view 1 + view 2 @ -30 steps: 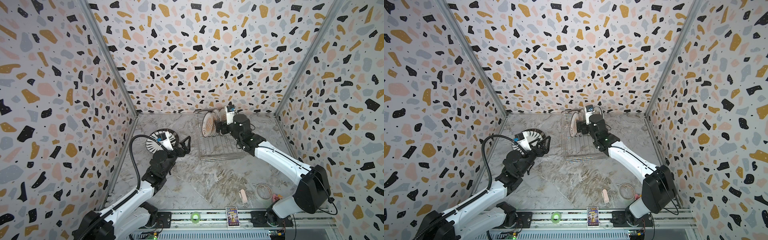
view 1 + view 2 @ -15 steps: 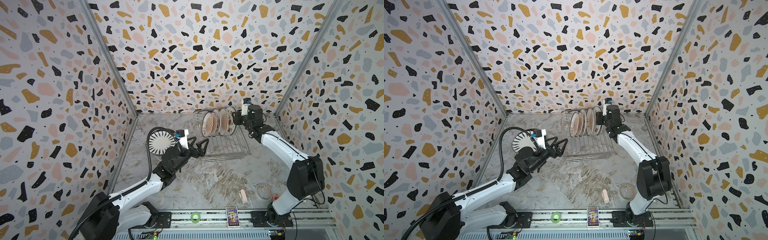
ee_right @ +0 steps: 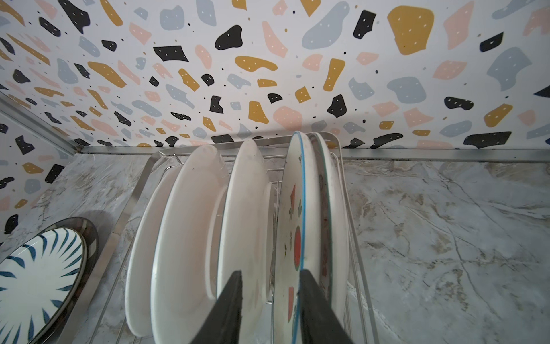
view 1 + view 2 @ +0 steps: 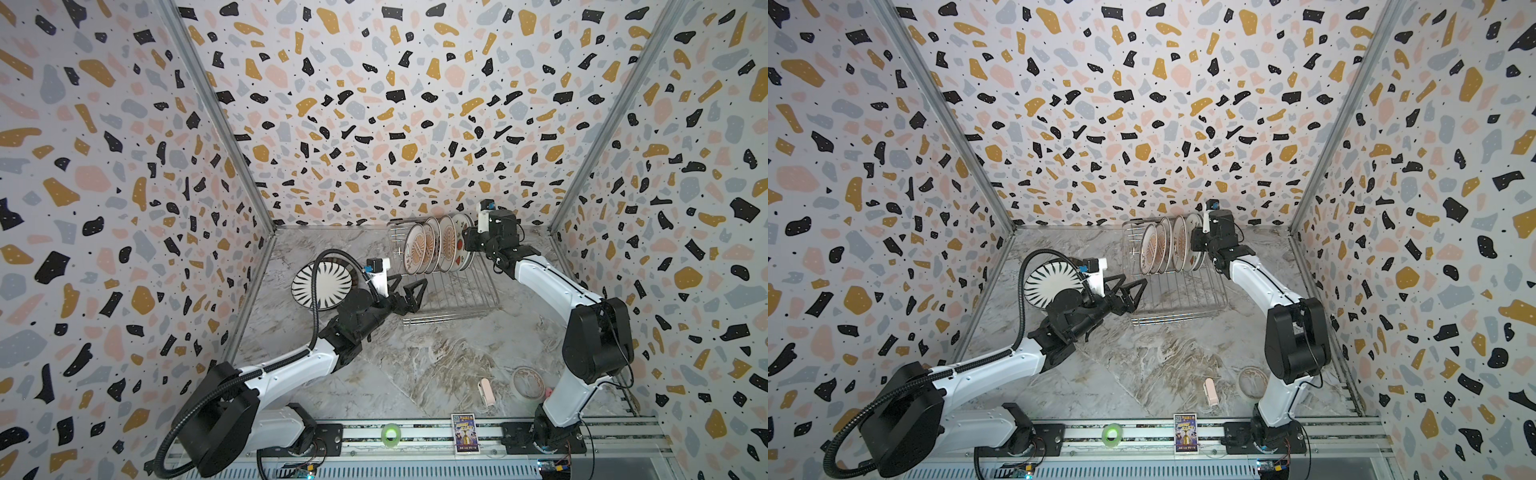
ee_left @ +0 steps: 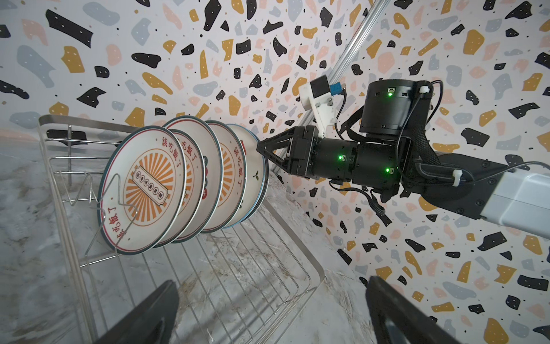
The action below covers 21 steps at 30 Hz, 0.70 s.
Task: Unload the plates from the dish rack
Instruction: Pick up the plate from the dish rack.
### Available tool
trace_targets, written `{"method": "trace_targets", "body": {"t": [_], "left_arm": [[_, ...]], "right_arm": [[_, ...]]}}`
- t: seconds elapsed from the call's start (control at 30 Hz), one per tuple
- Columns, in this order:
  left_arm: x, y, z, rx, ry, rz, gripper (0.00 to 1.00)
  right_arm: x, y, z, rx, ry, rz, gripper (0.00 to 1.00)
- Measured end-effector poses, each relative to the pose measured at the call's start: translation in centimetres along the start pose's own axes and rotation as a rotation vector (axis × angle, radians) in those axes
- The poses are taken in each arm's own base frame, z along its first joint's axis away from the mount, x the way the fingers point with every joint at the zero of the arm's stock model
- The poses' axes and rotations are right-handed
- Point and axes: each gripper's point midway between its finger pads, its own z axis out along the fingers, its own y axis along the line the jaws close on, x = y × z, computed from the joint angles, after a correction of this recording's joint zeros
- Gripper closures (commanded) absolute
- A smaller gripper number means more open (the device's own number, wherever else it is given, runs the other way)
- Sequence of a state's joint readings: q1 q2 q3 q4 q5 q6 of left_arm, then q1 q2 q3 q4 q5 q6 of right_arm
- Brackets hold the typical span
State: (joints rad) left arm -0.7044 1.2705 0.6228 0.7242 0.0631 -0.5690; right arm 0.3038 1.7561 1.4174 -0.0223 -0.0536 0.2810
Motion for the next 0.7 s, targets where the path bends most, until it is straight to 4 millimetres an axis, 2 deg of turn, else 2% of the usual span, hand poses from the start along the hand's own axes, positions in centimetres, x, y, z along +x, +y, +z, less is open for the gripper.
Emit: {"method": "trace_targets", "body": {"t": [0.33,0.7], "left_arm": [[0.5,0.3,0.8,-0.005,0.011,-0.001,0.00],[0.8,0.6,1.0,-0.015,0.014,-0.001,0.00]], "right_arm": [[1.0,-1.2,1.6,0.071,0.027,-0.006,0.68],[1.5,-0.4,4.6,0.252,0.060,-0.093,0.68]]}}
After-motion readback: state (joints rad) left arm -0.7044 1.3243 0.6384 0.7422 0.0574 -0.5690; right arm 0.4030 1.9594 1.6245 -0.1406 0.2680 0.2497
